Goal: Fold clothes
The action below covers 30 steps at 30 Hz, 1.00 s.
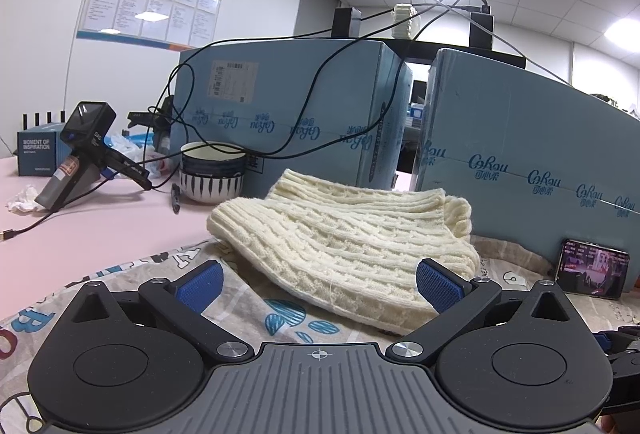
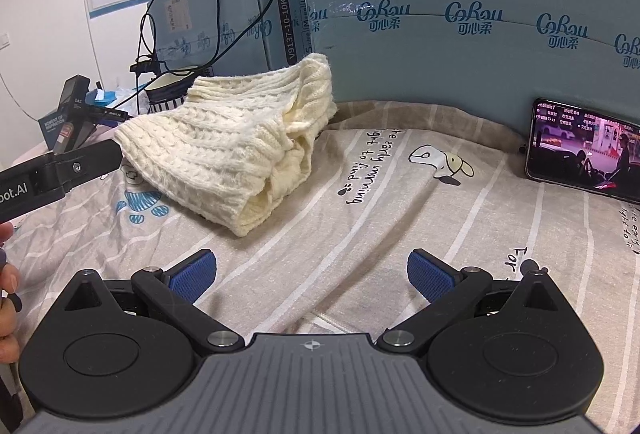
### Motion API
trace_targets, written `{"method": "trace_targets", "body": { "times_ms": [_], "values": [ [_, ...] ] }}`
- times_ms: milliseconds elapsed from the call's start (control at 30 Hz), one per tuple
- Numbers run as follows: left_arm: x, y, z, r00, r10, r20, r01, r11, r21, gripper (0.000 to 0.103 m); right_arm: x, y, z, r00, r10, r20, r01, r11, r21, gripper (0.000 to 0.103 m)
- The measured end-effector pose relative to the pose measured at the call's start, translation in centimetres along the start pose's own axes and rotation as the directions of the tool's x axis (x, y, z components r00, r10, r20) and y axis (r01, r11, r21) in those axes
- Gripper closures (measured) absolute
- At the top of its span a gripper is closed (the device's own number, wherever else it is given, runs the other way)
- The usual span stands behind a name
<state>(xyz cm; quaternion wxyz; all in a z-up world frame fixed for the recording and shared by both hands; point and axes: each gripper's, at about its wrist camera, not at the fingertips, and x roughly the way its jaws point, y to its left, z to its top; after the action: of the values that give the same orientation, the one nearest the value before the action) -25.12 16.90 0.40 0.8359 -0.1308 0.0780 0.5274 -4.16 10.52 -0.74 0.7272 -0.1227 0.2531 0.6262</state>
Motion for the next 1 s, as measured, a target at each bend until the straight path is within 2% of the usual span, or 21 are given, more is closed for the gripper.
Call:
{"method": "trace_targets", "body": {
  "times_ms": [1000],
  "values": [
    [0.05, -0.07, 0.04, 1.0, -0.001, 0.002, 0.001, 1.0, 0.003, 0.0, -0.05, 0.08, -0.01, 1.0, 0.005, 0.004, -0.005, 1.0, -0.005, 0.0]
  ]
}}
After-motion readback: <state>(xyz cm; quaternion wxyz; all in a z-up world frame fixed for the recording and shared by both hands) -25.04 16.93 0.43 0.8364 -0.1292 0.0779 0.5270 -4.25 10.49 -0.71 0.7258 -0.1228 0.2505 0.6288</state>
